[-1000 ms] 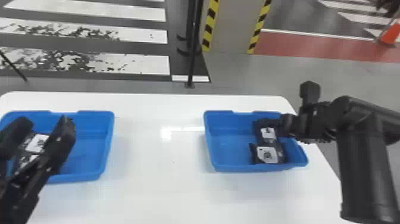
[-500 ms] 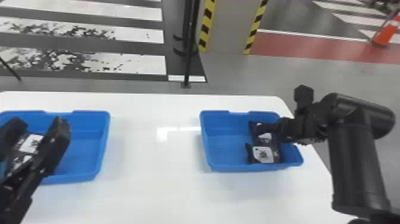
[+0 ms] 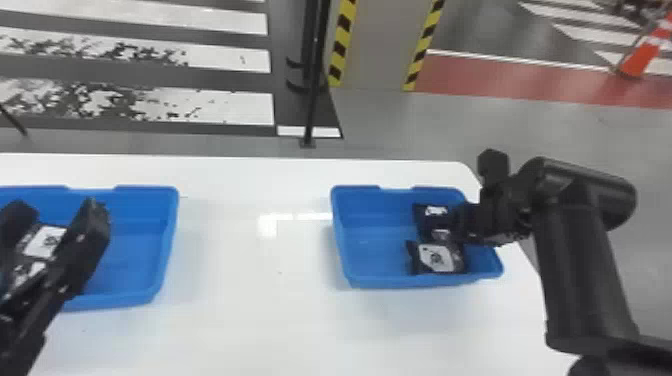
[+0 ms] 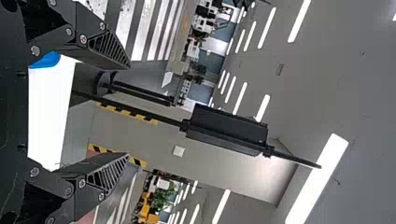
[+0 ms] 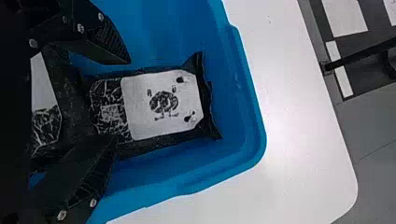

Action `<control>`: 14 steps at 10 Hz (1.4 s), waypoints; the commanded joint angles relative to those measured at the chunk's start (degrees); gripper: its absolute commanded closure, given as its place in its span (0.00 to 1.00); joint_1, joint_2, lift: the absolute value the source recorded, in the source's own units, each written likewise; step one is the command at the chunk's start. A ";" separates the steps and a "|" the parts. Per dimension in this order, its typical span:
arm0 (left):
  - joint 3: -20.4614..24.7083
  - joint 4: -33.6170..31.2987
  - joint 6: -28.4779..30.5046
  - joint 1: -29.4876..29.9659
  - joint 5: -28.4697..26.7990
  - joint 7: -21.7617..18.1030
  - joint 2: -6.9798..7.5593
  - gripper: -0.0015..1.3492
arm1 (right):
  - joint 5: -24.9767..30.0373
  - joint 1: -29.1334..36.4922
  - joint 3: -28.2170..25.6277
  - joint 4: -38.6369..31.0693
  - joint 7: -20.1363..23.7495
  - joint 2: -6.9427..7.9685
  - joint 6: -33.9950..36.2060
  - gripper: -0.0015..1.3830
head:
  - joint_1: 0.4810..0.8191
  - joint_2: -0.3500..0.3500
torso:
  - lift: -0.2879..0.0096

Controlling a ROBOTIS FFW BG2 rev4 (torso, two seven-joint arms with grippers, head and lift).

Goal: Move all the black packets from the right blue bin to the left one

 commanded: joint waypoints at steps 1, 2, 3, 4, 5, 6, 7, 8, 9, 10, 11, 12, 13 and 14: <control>0.29 0.12 0.00 0.23 0.00 -0.01 -0.02 0.30 | -2.29 0.51 3.31 -3.71 0.01 0.45 -0.83 0.21 | 0.63 0.21 | 0.50; 0.17 0.12 0.00 0.09 -0.11 -0.01 -0.02 0.30 | -3.32 0.09 4.34 -4.41 0.01 0.71 -0.54 0.21 | 0.63 0.22 | 0.50; 0.06 0.12 0.00 0.09 -0.11 -0.01 0.07 0.30 | -3.78 -0.19 5.03 -5.40 0.01 0.71 0.44 0.21 | 0.63 0.26 | 0.50; 0.29 0.12 0.00 0.09 0.12 -0.01 0.07 0.30 | -4.12 0.51 5.83 -8.35 0.01 0.71 2.55 0.21 | 0.63 0.28 | 0.50; 0.40 0.12 0.00 0.23 0.12 -0.01 0.07 0.30 | -4.12 0.51 6.06 -10.32 -0.61 0.80 4.80 0.21 | 0.63 0.29 | 0.50; 0.40 0.12 0.00 0.09 0.12 -0.01 0.07 0.30 | -4.23 -0.05 6.40 -11.72 -2.80 0.89 8.88 0.21 | 0.63 0.30 | 0.50; 0.29 0.12 0.42 0.09 0.12 -0.01 0.07 0.30 | -4.35 -1.46 6.40 -11.58 -5.26 0.97 11.91 0.21 | 0.63 0.30 | 0.50; 0.29 0.12 0.56 0.09 0.12 -0.01 0.16 0.30 | -4.23 -4.13 6.40 -8.91 -7.02 0.97 11.91 0.21 | 0.63 0.29 | 0.50; 0.17 0.12 0.56 0.09 0.12 -0.01 0.24 0.30 | -3.66 -7.78 6.40 -2.72 -7.02 0.97 11.91 0.21 | 0.63 0.28 | 0.50; -0.17 0.12 0.84 -0.05 0.23 -0.01 0.51 0.30 | -2.18 -10.60 6.40 1.92 -7.11 0.97 11.91 0.21 | 0.63 0.28 | 0.50; -0.28 0.26 0.84 -0.19 0.35 -0.01 0.51 0.30 | -2.06 -11.72 6.40 4.59 -7.64 1.06 11.91 0.21 | 0.63 0.27 | 0.50; -0.40 0.40 0.70 -0.19 0.35 -0.01 0.51 0.30 | -2.06 -11.86 6.28 5.85 -8.25 1.15 11.91 0.20 | 0.63 0.26 | 0.50; -0.28 0.40 0.56 -0.19 0.58 -0.01 0.51 0.30 | -2.06 -12.14 6.17 7.40 -8.43 1.15 11.91 0.20 | 0.63 0.26 | 0.50; -0.28 0.54 0.42 -0.19 0.69 -0.01 0.51 0.30 | -0.92 -12.42 6.17 8.67 -8.60 1.15 11.91 0.20 | 0.63 0.26 | 0.50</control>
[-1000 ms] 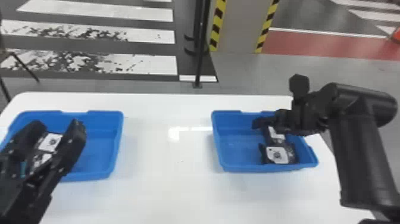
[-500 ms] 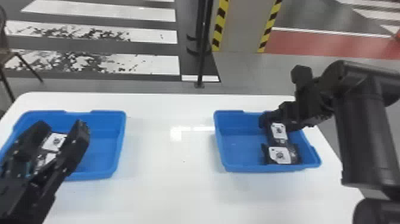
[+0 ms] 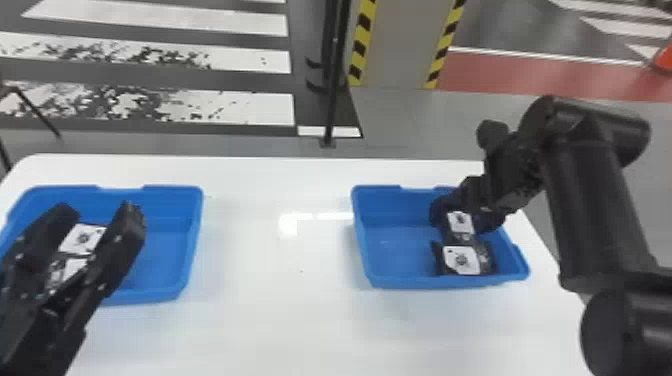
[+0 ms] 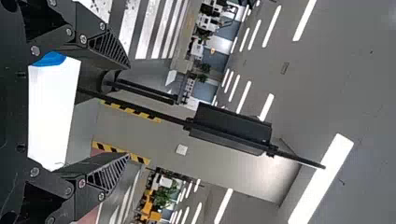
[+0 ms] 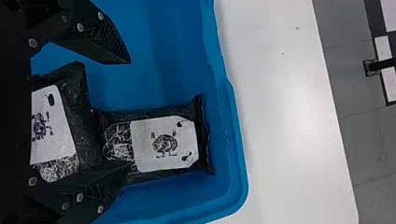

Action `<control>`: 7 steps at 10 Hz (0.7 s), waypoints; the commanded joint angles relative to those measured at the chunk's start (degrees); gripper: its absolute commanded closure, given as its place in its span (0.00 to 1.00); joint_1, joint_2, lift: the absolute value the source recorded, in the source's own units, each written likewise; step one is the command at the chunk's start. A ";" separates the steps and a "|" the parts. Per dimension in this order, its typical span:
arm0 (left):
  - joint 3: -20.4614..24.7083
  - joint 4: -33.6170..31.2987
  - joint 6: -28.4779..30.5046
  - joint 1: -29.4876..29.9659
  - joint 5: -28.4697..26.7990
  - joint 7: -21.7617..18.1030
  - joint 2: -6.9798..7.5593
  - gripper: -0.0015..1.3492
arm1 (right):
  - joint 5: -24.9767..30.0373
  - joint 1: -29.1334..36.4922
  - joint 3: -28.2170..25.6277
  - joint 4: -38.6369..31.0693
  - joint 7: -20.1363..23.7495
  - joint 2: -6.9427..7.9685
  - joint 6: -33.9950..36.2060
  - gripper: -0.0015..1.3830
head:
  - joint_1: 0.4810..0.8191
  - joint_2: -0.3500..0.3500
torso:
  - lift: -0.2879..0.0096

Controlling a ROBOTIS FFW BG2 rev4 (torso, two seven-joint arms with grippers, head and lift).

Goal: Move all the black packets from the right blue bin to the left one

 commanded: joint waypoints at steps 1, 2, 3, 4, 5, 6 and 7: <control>-0.08 0.08 -0.20 0.00 0.09 0.00 0.00 0.30 | 2.49 -0.60 -0.01 1.21 -0.04 -0.08 0.08 0.20 | 0.63 0.25 | 0.50; -0.08 0.37 -0.34 -0.14 0.09 0.00 0.00 0.30 | 3.29 -0.88 -0.01 2.05 -0.04 -0.17 0.08 0.20 | 0.63 0.25 | 0.50; -0.08 0.51 -0.48 -0.14 0.20 0.00 -0.09 0.30 | 3.98 -0.74 -0.01 2.19 -0.04 -0.26 0.08 0.20 | 0.63 0.23 | 0.50; -0.08 0.51 -0.48 -0.14 0.20 0.00 -0.18 0.30 | 4.09 -0.88 -0.01 3.03 -0.04 -0.44 0.08 0.20 | 0.63 0.22 | 0.50; 0.03 0.65 -0.76 -0.14 0.20 0.00 -0.26 0.30 | 4.09 -0.74 -0.01 3.88 0.05 -0.61 0.08 0.20 | 0.63 0.22 | 0.50; 0.03 0.65 -0.90 -0.14 0.31 0.00 -0.35 0.30 | 3.98 -0.46 -0.01 4.44 0.40 -0.70 0.08 0.20 | 0.63 0.21 | 0.50; 0.03 0.65 -1.04 -0.14 0.31 0.00 -0.35 0.30 | 3.86 -0.18 -0.01 4.72 1.02 -0.70 0.08 0.20 | 0.63 0.21 | 0.50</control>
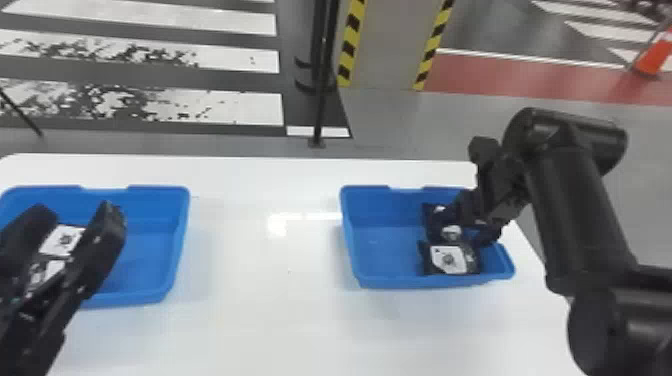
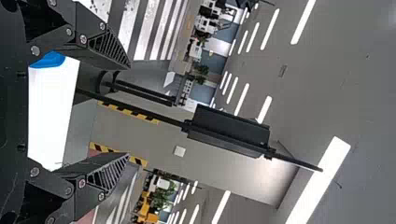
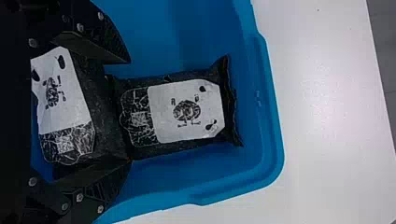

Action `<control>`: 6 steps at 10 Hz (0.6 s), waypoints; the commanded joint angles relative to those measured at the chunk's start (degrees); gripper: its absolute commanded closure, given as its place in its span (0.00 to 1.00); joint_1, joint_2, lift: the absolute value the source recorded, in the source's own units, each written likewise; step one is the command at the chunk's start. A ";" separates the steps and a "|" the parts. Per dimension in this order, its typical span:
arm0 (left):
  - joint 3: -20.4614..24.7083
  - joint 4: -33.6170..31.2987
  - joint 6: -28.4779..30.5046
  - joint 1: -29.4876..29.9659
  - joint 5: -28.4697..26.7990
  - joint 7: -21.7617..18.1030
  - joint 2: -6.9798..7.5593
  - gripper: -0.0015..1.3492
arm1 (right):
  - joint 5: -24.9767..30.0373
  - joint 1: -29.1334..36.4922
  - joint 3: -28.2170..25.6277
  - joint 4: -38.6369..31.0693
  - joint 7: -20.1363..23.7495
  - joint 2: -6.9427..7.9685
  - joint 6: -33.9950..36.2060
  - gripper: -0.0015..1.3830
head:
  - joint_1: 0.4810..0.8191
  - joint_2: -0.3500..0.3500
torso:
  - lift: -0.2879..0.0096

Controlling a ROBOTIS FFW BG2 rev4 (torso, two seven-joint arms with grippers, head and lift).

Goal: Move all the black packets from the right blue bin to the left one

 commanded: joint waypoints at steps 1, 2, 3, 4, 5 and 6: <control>-0.10 0.14 0.00 -0.14 0.02 0.00 -0.01 0.30 | -0.17 0.21 0.00 0.19 0.23 -0.01 -0.70 0.20 | 0.63 0.22 | 0.50; -0.10 0.14 -0.28 -0.14 0.13 0.00 -0.01 0.30 | -0.28 0.35 0.00 0.33 0.23 -0.10 -1.68 0.20 | 0.63 0.22 | 0.50; -0.10 0.28 -0.56 -0.14 0.13 0.00 -0.01 0.30 | -0.39 0.49 -0.23 0.33 0.32 -0.10 -2.53 0.21 | 0.63 0.22 | 0.50; -0.21 0.42 -0.56 -0.14 0.25 0.00 -0.09 0.30 | -0.51 0.49 -0.34 0.33 0.41 -0.18 -2.81 0.20 | 0.63 0.22 | 0.50; -0.21 0.42 -0.84 -0.14 0.25 0.00 -0.09 0.30 | -0.39 0.63 -0.34 0.33 0.32 -0.18 -3.23 0.21 | 0.63 0.22 | 0.50; -0.21 0.57 -0.84 -0.14 0.36 0.00 -0.09 0.30 | -0.39 0.77 -0.34 0.19 0.41 -0.27 -3.79 0.20 | 0.63 0.22 | 0.50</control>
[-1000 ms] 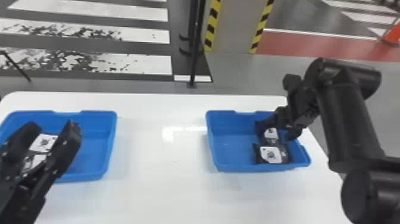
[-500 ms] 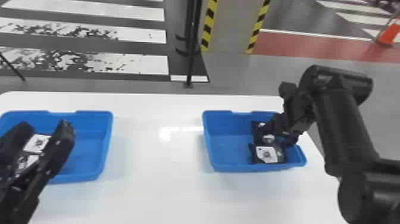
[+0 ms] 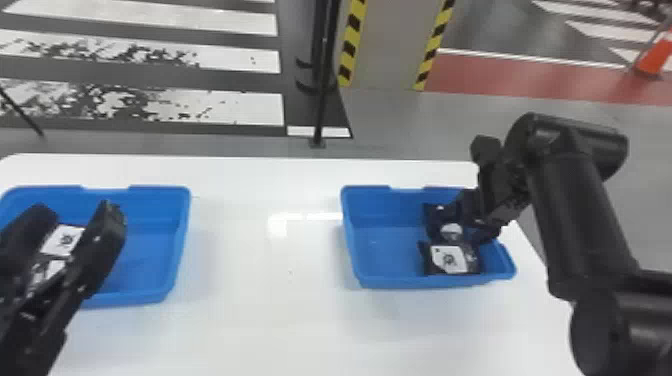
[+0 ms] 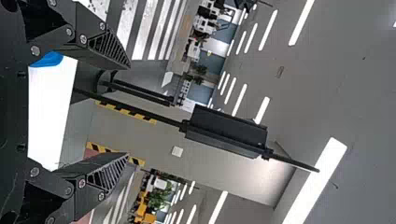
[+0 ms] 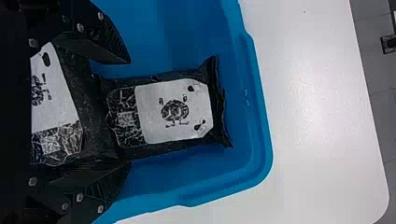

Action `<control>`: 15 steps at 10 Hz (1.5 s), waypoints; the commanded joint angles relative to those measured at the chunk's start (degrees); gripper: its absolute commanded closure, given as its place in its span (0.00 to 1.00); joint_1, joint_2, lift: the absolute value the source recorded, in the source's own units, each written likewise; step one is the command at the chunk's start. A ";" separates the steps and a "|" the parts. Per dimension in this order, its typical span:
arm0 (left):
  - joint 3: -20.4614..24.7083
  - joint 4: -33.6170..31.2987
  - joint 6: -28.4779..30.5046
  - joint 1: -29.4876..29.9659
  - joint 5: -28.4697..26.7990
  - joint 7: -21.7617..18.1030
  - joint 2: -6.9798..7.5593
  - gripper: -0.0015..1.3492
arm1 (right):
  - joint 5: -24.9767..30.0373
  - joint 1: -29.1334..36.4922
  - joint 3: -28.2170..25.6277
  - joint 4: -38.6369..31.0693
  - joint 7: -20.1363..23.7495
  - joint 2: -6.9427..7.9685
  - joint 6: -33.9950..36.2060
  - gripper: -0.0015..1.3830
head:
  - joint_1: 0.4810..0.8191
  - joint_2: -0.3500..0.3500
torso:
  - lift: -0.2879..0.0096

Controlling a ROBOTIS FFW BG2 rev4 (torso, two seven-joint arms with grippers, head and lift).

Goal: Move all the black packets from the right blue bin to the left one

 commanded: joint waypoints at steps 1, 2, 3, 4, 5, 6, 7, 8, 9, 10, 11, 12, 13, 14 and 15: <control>0.00 0.20 -0.04 0.00 0.18 0.00 0.00 0.30 | 0.81 0.21 -0.01 -0.21 0.44 -0.13 -0.92 0.20 | 0.63 0.21 | 0.50; 0.00 0.35 -0.32 0.00 0.52 0.00 -0.09 0.30 | 1.15 0.21 -0.01 -0.35 0.61 -0.22 -1.62 0.20 | 0.63 0.21 | 0.50; 0.00 0.35 -0.32 0.00 0.52 0.00 -0.09 0.30 | 1.15 0.63 -0.01 -0.63 0.61 -0.30 -2.33 0.20 | 0.63 0.21 | 0.50; 0.00 0.35 -0.46 0.00 0.52 0.00 -0.09 0.30 | 1.15 1.33 -0.01 -1.06 0.53 -0.30 -3.59 0.20 | 0.63 0.20 | 0.50; 0.00 0.49 -0.46 -0.14 0.52 0.00 -0.17 0.30 | 1.15 1.61 -1.49 -0.49 0.61 -0.30 -4.30 0.20 | 0.63 0.20 | 0.50; 0.00 0.49 -0.75 -0.28 0.64 0.00 -0.26 0.30 | 1.15 1.89 -1.84 -0.35 0.61 -0.30 -4.72 0.21 | 0.63 0.20 | 0.50; 0.11 0.63 -0.75 -0.28 0.64 0.00 -0.35 0.30 | 0.81 1.89 -1.95 0.07 0.61 -0.30 -5.28 0.24 | 0.63 0.20 | 0.50; 0.00 0.63 -0.75 -0.28 0.75 0.00 -0.26 0.30 | 0.24 1.89 -2.18 0.63 0.61 -0.30 -5.56 0.40 | 0.63 0.19 | 0.50; 0.11 0.77 -0.89 -0.28 0.87 0.00 -0.26 0.30 | 0.12 2.04 -2.29 0.77 0.61 -0.30 -6.41 0.61 | 0.63 0.20 | 0.50; 0.23 0.91 -0.89 -0.14 0.98 0.00 -0.26 0.30 | -0.56 2.74 -2.29 0.07 0.79 -0.30 -7.53 0.81 | 0.63 0.20 | 0.50; 0.11 1.05 -0.89 -0.28 1.10 0.00 -0.26 0.30 | -0.79 3.44 -2.29 -1.34 0.79 -0.13 -7.67 0.82 | 0.63 0.20 | 0.50; 0.11 1.05 -1.03 -0.28 1.10 -0.09 -0.26 0.30 | -0.68 3.30 -2.29 -1.48 0.79 -0.13 -7.67 0.82 | 0.63 0.21 | 0.50; 0.23 1.19 -1.17 -0.28 1.21 -0.27 -0.26 0.30 | -0.68 3.72 -2.29 -1.90 0.79 -0.04 -8.37 0.82 | 0.63 0.21 | 0.50; 0.23 1.19 -1.31 -0.14 1.44 -0.35 -0.26 0.30 | -1.13 5.13 -2.29 -3.59 0.96 0.05 -8.94 0.82 | 0.63 0.21 | 0.50; 0.34 1.19 -1.59 -0.14 1.67 -0.44 -0.26 0.30 | -2.62 6.96 -2.29 -6.40 1.40 0.22 -9.50 0.82 | 0.63 0.21 | 0.50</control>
